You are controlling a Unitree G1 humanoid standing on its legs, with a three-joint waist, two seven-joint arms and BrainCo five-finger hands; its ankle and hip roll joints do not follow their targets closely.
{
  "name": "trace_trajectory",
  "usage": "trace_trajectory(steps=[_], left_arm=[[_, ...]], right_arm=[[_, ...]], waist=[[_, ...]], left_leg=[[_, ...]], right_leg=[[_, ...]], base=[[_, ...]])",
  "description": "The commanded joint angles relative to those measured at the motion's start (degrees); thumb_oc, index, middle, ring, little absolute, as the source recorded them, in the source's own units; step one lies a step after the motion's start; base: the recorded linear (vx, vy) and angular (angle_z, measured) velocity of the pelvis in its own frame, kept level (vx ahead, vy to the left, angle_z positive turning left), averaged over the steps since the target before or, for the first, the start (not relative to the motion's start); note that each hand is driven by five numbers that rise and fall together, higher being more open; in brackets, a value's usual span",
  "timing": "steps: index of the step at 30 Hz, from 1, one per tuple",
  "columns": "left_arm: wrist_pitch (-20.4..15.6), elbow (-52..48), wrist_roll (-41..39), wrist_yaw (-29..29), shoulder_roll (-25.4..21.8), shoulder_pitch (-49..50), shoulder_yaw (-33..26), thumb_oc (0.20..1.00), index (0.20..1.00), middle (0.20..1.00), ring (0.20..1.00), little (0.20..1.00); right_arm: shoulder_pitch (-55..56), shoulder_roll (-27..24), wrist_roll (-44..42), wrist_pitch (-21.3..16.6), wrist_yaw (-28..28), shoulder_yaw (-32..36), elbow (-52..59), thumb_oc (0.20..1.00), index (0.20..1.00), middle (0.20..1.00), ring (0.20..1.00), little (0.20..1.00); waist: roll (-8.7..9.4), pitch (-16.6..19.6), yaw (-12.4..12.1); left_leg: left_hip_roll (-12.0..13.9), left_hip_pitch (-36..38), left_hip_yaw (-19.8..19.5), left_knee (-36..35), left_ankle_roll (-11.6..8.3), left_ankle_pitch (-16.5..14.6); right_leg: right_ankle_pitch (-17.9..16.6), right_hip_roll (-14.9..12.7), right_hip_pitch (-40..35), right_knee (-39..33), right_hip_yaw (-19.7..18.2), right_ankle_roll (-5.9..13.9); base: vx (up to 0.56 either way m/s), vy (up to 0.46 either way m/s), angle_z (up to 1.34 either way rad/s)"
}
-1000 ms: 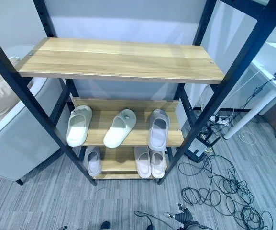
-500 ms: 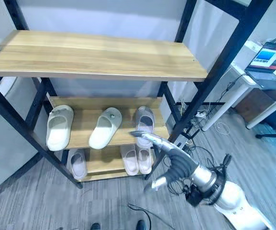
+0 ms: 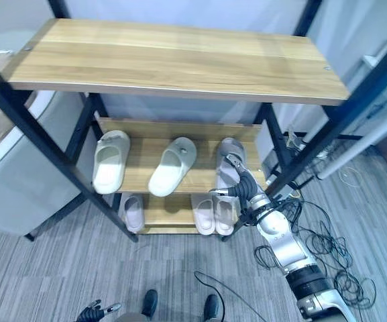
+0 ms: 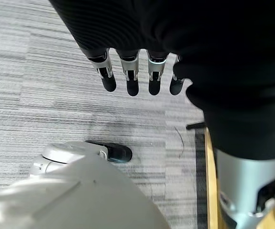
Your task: Arrange the slippers neatly on the shoe rack.
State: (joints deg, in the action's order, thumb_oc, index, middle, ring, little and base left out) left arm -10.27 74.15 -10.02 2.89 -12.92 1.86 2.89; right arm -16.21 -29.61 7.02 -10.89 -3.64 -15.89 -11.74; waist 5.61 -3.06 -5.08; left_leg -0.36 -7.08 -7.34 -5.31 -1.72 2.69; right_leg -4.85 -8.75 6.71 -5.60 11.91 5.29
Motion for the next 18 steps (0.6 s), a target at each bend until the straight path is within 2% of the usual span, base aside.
trace_trajectory(steps=[1, 8, 12, 18], left_arm=[[-0.7, 2.9, 0.9, 1.3, -0.9, -3.7, 2.9, 1.000, 1.000, 1.000, 1.000, 1.000], [-1.8, 1.1, -0.8, 2.7, -0.9, -4.9, 6.2, 1.000, 1.000, 1.000, 1.000, 1.000], [-2.3, 1.1, -2.1, 3.6, -1.1, -6.3, 8.0, 1.000, 1.000, 1.000, 1.000, 1.000], [-2.8, 1.0, -3.8, 4.4, -1.5, -7.0, 9.2, 1.000, 1.000, 1.000, 1.000, 1.000]], right_arm=[[-6.1, -0.8, 4.9, 0.0, -5.2, -1.4, -1.4, 1.000, 1.000, 1.000, 1.000, 1.000], [-18.5, -0.4, 11.6, 3.2, -10.5, -6.4, -13.8, 1.000, 1.000, 1.000, 1.000, 1.000], [-27.1, 0.6, 9.8, 4.3, -12.2, -9.3, -22.0, 1.000, 1.000, 1.000, 1.000, 1.000], [-31.7, 2.1, 7.2, 4.4, -12.8, -12.1, -28.5, 1.000, 1.000, 1.000, 1.000, 1.000]], waist=[[-0.65, -0.5, -1.1], [-0.24, -2.0, -3.1], [0.14, -3.1, -4.2], [0.96, -3.8, -5.5]], left_leg=[[0.3, -2.3, -5.5, 0.3, -1.20, -2.7], [-0.1, -5.4, -6.0, 0.3, -1.45, -1.8], [-0.5, -7.2, -6.2, 0.3, -1.54, -1.2], [-0.9, -8.7, -6.6, 0.3, -1.60, -0.8]], right_leg=[[5.2, -0.1, -3.2, 0.6, 2.4, 2.19], [4.7, 0.0, -0.9, 0.6, 2.9, 2.33], [4.2, -0.2, 0.8, 0.6, 2.9, 2.52], [4.0, -0.3, 2.0, 0.6, 3.2, 2.74]], base=[[0.00, 0.013, -0.06], [0.00, 0.003, 0.02], [-0.01, 0.036, 0.11], [0.00, 0.013, 0.01]])
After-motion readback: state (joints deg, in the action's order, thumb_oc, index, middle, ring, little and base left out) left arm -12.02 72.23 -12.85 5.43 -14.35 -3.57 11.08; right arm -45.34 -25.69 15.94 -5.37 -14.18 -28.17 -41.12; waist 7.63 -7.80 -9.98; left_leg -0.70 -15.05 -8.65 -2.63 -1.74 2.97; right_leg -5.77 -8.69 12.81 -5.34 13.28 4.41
